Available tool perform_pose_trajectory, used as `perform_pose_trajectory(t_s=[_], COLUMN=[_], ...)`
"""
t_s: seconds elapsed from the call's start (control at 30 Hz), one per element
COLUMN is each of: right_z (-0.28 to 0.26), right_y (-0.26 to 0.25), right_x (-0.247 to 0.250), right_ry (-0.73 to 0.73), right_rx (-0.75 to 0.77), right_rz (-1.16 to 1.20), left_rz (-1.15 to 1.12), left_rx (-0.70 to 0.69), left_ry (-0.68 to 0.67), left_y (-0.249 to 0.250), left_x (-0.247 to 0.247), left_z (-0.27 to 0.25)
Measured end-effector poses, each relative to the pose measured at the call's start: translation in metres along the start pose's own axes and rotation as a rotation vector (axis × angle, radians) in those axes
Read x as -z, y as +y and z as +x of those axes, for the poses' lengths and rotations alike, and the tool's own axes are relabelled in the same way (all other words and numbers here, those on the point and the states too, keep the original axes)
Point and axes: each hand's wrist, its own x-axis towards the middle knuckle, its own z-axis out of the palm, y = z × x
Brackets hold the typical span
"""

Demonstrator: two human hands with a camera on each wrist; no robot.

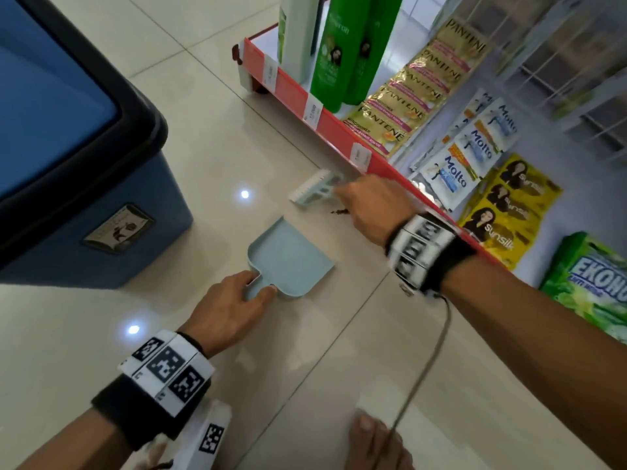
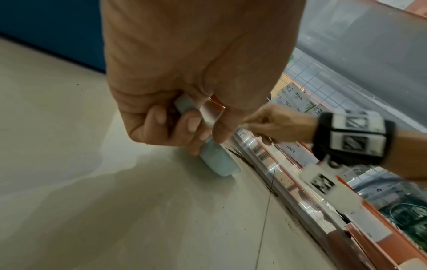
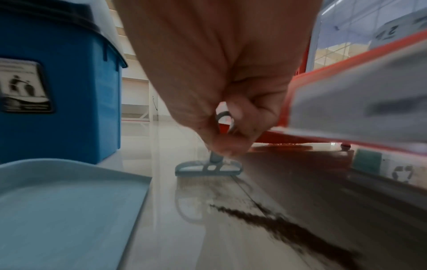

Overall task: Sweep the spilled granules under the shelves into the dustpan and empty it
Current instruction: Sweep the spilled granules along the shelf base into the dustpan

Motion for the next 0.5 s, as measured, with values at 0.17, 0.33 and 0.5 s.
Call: perform_pose_trajectory(t_s=[0.17,0.33,0.5], right_z=[-0.07,-0.043,-0.002], right_y=[0.022,0.01,-0.002], right_x=[0.0,0.016,0.01], right_ry=[-0.041,0.121,0.106], right_rx=[-0.004,0.02,-0.099], right_rz=[0.01,0.051,0.019], left_rz=[-0.025,-0.019,-0.012], left_rx=[-0.006,-0.012,-0.025], left_ry=[0.022,0.007,-0.002], left_y=[-0.009,-0.006,0.002], left_x=[0.005,0.002,0.001], left_z=[-0.005,-0.01,-0.013])
